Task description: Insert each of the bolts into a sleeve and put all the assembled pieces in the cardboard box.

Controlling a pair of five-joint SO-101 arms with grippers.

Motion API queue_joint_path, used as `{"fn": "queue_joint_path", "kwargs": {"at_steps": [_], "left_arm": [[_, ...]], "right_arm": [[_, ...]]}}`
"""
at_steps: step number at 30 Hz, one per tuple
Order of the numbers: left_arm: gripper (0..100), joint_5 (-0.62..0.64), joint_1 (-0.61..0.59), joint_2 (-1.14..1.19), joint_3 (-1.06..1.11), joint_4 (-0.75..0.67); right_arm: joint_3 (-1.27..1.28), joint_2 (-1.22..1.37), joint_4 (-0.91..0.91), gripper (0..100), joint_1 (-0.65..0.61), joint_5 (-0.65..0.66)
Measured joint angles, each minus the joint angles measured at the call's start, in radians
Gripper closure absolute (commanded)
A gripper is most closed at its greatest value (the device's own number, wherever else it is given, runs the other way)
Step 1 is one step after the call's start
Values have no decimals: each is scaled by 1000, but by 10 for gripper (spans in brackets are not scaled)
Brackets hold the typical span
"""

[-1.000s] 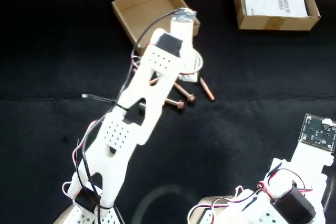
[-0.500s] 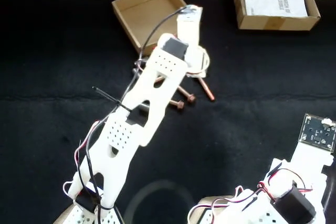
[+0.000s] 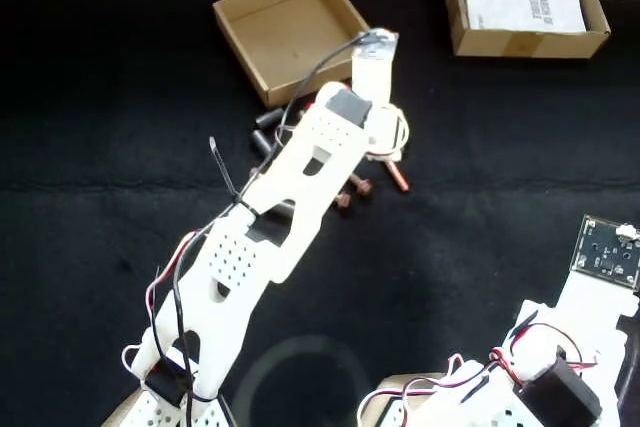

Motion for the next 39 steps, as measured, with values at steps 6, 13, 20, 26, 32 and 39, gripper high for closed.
{"fn": "queue_joint_path", "kwargs": {"at_steps": [6,13,20,26,32,39], "left_arm": [[776,0,-11,0,0,-23],[779,2,-28,60,-31,-23],[779,0,-31,95,-120,18],[779,0,-31,97,-120,20],[793,-2,-31,97,-120,20],[860,-6,-31,97,-120,20]], "right_arm": [[0,0,23,991,0,0],[0,0,25,991,0,0],[0,0,25,991,0,0],[0,0,49,991,0,0],[-25,0,63,991,0,0],[-172,-2,144,991,-25,0]]}}
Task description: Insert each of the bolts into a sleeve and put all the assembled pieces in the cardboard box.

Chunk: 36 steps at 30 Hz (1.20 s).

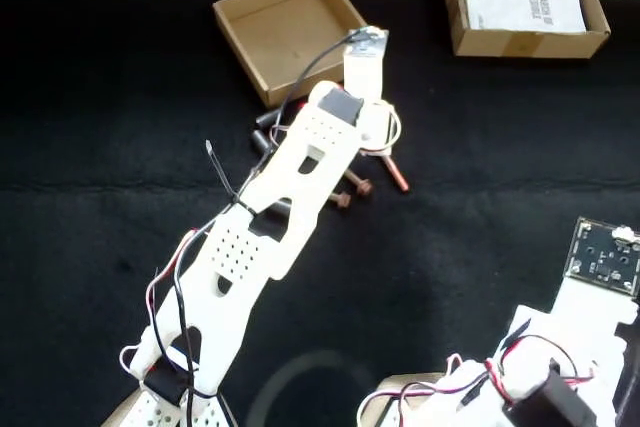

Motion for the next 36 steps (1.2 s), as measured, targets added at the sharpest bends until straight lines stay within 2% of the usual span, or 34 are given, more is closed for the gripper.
{"fn": "queue_joint_path", "kwargs": {"at_steps": [5,10,21,26,33,36], "left_arm": [[858,-23,0,0,0,2],[774,-28,0,0,0,2],[790,-29,11,6,-2,31],[873,-28,12,38,-8,31],[897,-26,14,54,-37,29],[955,-31,14,54,-37,29]], "right_arm": [[-89,-3,20,991,-20,0],[-103,-3,23,991,-20,0],[-103,-3,23,991,-20,0],[-106,-3,23,991,-20,0],[-106,-3,23,991,-20,0],[-106,-3,23,991,-20,0]]}}
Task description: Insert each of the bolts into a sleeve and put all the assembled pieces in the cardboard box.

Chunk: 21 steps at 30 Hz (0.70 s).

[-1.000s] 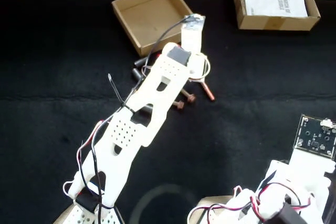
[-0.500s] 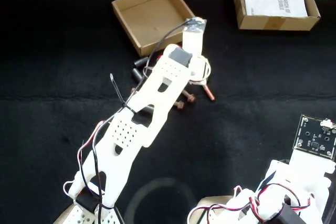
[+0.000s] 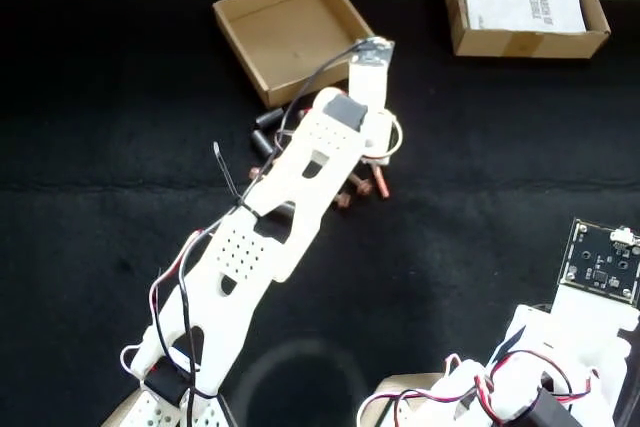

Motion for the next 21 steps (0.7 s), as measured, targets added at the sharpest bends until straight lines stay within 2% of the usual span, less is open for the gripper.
{"fn": "queue_joint_path", "kwargs": {"at_steps": [2,7,21], "left_arm": [[990,-34,3,0,0,0],[990,-117,41,2,-2,2],[982,-123,43,2,-2,2]], "right_arm": [[0,0,0,991,0,0],[0,0,0,991,0,0],[0,0,0,991,-3,0]]}}
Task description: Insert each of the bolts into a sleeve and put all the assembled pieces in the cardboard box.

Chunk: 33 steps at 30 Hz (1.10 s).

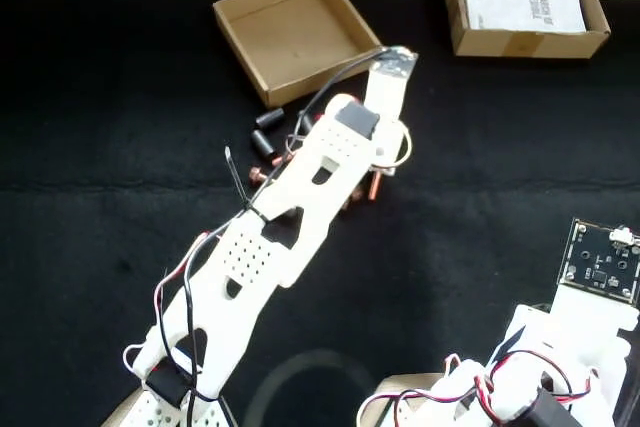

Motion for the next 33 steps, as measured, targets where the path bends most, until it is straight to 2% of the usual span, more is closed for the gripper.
{"fn": "queue_joint_path", "kwargs": {"at_steps": [5,33], "left_arm": [[880,0,0,-5,0,17],[875,0,31,-48,0,26]], "right_arm": [[0,0,0,991,-3,0],[0,0,0,991,-3,0]]}}
